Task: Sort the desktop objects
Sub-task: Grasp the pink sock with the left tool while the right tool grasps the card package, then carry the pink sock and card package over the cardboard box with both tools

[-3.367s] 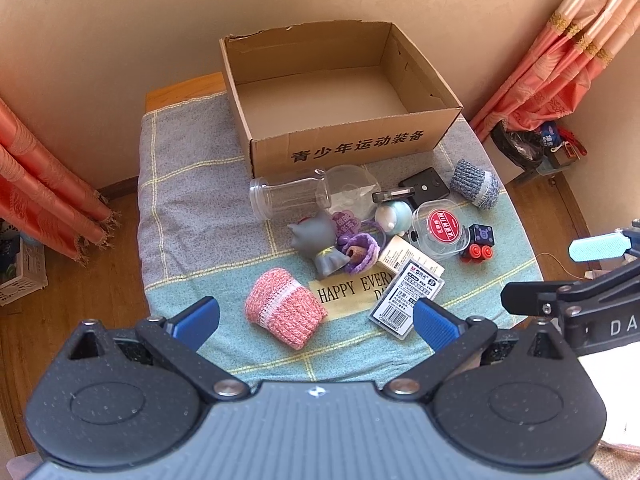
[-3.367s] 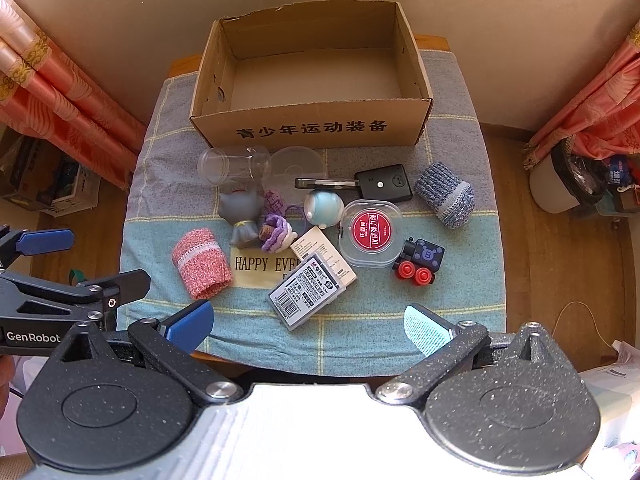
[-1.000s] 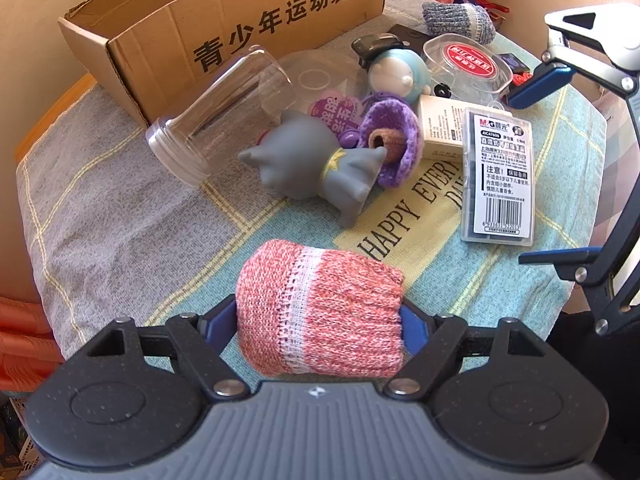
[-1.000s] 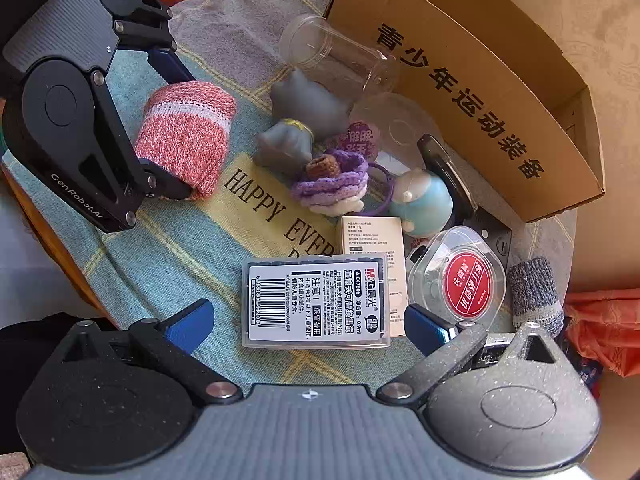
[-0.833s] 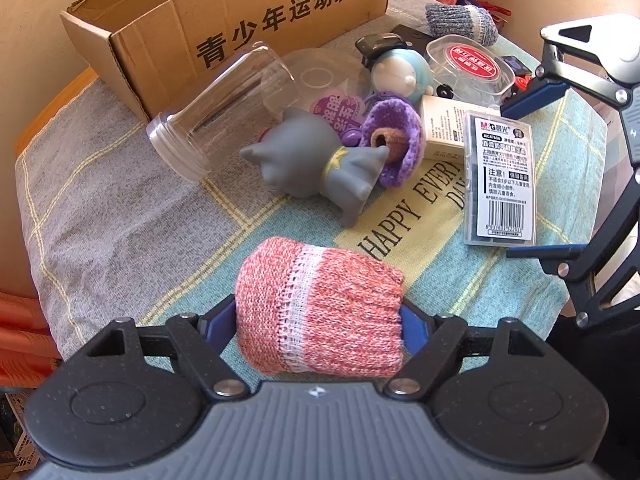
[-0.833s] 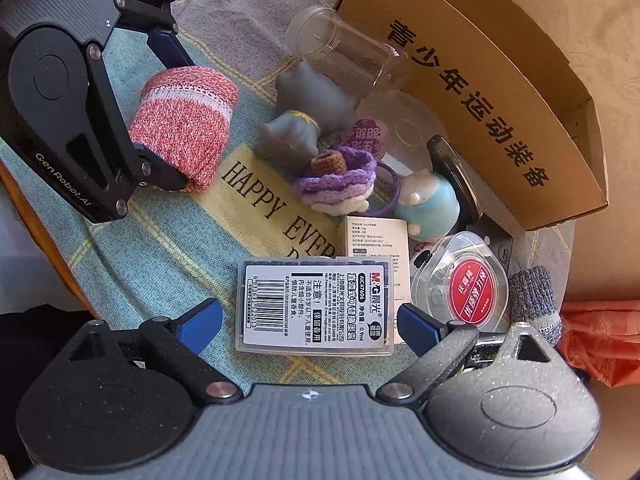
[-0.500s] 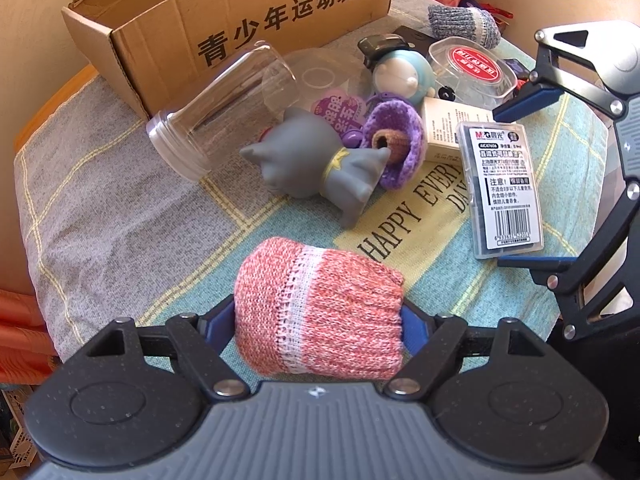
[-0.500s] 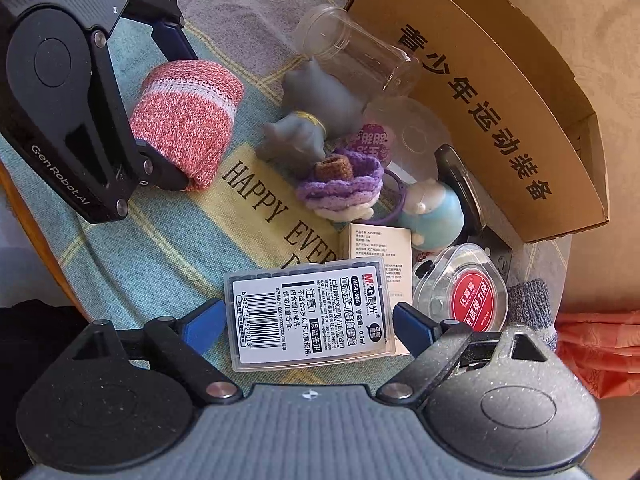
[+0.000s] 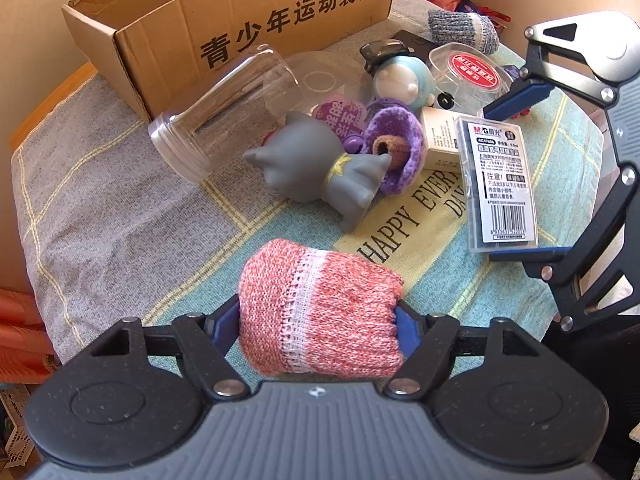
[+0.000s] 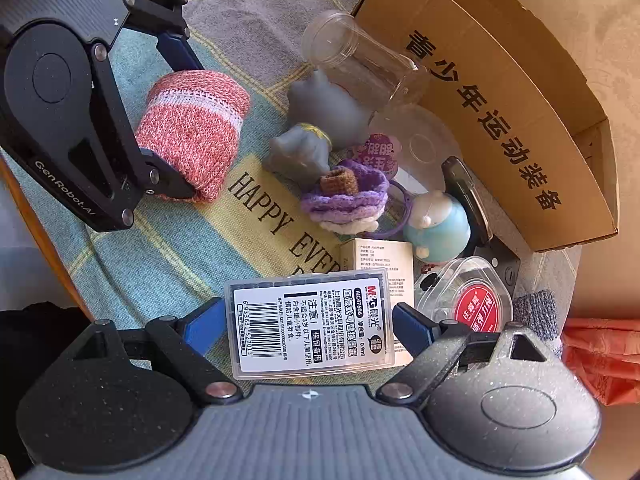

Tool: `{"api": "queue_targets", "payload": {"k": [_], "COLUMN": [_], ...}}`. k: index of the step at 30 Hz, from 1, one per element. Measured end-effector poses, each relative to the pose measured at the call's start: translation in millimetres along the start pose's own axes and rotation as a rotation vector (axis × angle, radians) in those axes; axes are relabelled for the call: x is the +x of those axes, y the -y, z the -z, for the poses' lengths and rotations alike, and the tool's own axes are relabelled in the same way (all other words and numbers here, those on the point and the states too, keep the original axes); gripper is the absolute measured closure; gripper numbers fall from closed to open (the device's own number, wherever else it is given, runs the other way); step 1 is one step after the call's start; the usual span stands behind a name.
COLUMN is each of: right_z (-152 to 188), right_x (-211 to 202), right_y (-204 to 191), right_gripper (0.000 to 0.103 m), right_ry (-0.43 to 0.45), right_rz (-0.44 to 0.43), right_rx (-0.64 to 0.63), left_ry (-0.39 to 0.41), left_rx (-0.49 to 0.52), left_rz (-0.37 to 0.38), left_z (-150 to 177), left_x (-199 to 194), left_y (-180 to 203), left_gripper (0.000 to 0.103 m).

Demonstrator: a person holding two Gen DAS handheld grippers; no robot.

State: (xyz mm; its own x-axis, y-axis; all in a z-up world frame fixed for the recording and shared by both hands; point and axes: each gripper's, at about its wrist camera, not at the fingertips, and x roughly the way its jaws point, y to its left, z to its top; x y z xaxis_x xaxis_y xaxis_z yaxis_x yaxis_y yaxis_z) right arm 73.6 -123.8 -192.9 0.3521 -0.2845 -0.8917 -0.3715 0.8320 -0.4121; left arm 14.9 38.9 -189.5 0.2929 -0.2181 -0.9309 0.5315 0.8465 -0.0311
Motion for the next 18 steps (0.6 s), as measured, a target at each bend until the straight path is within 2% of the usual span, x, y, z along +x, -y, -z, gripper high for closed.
{"api": "queue_targets", "payload": {"k": [6,14,15,18], "right_z": [-7,-20,-21,-23], "right_x": [-3,-15,-19,-26], "right_y": [13,27,26,30], "right_gripper": [0.011,0.011,0.011,0.011], "right_ry": [0.002,0.012,0.012,0.011], "right_rz": [0.008,0.023,0.025,0.031], "right_rx": [0.028,0.037,0.039,0.047], "left_ry": [-0.002,0.022,0.026,0.031], "left_rx": [-0.02,-0.035,-0.035,-0.033], "left_rz": [0.01,0.007,0.006,0.0], "left_z": [-3,-15,-9,-23], "left_x": [-7,-29,-34,-32], "left_y": [-9,-15,-11,2], "left_gripper": [0.037,0.039,0.039,0.039]}}
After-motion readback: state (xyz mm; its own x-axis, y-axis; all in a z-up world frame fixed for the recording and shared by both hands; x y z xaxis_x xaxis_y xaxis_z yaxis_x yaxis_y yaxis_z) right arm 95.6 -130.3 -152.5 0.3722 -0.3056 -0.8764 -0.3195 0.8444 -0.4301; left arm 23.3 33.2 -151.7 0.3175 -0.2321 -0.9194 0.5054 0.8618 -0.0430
